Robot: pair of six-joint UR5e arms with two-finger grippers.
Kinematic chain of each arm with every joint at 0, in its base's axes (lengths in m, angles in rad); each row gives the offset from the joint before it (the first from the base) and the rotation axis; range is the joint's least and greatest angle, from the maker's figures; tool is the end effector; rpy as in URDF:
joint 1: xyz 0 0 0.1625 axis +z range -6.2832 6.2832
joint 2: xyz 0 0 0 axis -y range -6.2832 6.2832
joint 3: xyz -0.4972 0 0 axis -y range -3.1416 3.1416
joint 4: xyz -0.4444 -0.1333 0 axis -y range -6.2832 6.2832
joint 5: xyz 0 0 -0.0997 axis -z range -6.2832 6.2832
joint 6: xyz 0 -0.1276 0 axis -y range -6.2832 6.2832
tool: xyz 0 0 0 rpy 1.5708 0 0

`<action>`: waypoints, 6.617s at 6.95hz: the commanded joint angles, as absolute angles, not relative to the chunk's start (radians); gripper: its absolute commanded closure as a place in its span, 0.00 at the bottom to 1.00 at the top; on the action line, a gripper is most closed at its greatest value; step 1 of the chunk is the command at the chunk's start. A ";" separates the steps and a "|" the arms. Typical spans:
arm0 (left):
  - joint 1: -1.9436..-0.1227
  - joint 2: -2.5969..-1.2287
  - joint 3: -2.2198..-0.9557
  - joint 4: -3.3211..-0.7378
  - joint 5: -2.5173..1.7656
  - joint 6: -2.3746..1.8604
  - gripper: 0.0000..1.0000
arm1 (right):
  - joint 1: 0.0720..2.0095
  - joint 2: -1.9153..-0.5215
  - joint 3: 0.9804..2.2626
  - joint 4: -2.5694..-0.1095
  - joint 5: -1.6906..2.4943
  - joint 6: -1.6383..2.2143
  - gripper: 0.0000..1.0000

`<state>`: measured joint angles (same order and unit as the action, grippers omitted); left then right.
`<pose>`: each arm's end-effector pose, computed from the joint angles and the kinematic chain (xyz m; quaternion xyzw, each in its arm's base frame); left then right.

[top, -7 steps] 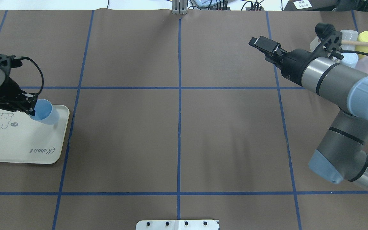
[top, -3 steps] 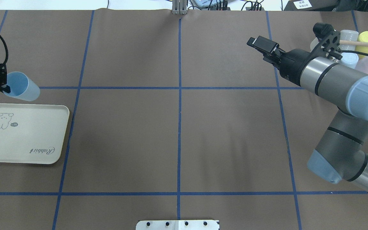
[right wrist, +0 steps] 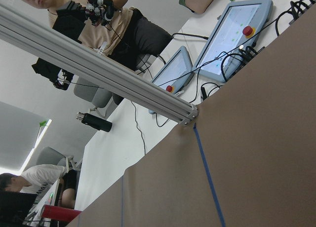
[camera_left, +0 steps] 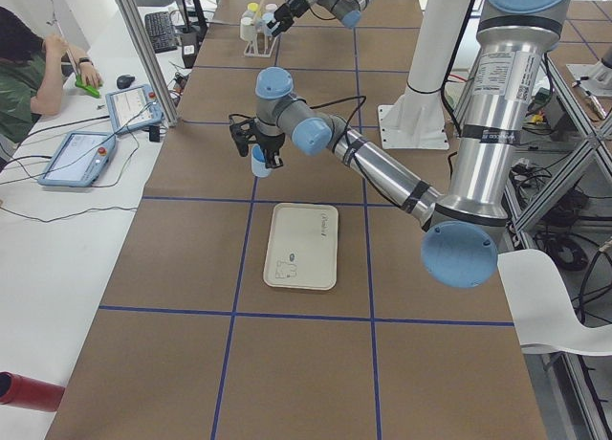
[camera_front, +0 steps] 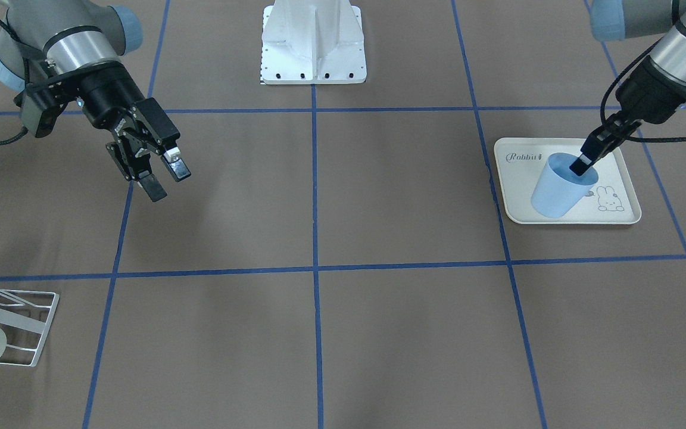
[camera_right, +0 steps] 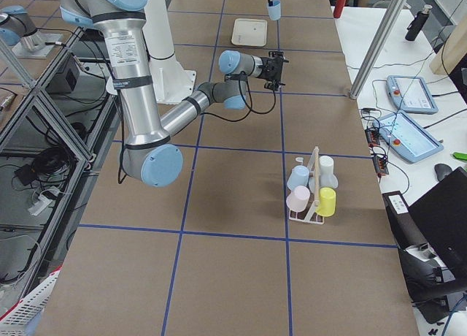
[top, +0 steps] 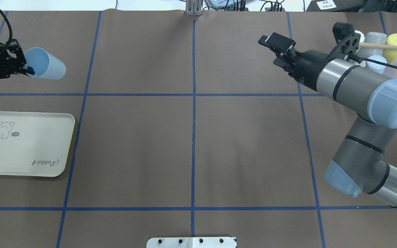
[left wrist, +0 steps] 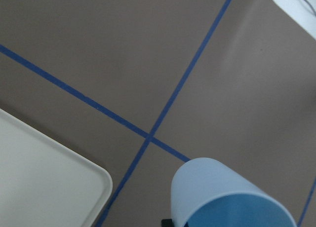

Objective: Transfer IKEA cup to right arm and place on rack

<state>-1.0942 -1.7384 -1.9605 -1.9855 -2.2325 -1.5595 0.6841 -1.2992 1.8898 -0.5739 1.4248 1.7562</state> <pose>0.2262 -0.5578 0.3921 -0.0125 0.5268 -0.3010 0.7948 -0.3900 -0.5140 0.2922 0.2250 -0.6765 0.3417 0.6124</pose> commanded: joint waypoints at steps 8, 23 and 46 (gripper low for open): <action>-0.644 -1.746 -1.792 -3.262 -1.565 -2.474 1.00 | 0.555 -1.137 1.871 -0.373 1.414 2.062 0.00; -0.381 -2.069 -1.605 -3.290 -1.289 -2.399 1.00 | 0.505 -1.091 1.815 -0.371 1.414 2.059 0.00; -0.526 -1.879 -1.701 -2.710 -1.365 -1.358 0.00 | 0.771 -1.200 1.660 -0.727 1.108 1.361 1.00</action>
<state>-0.5013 -1.9007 -1.6657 -2.8269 -1.3605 -1.4203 0.7406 -1.2008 1.6516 -0.6558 1.1465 1.4213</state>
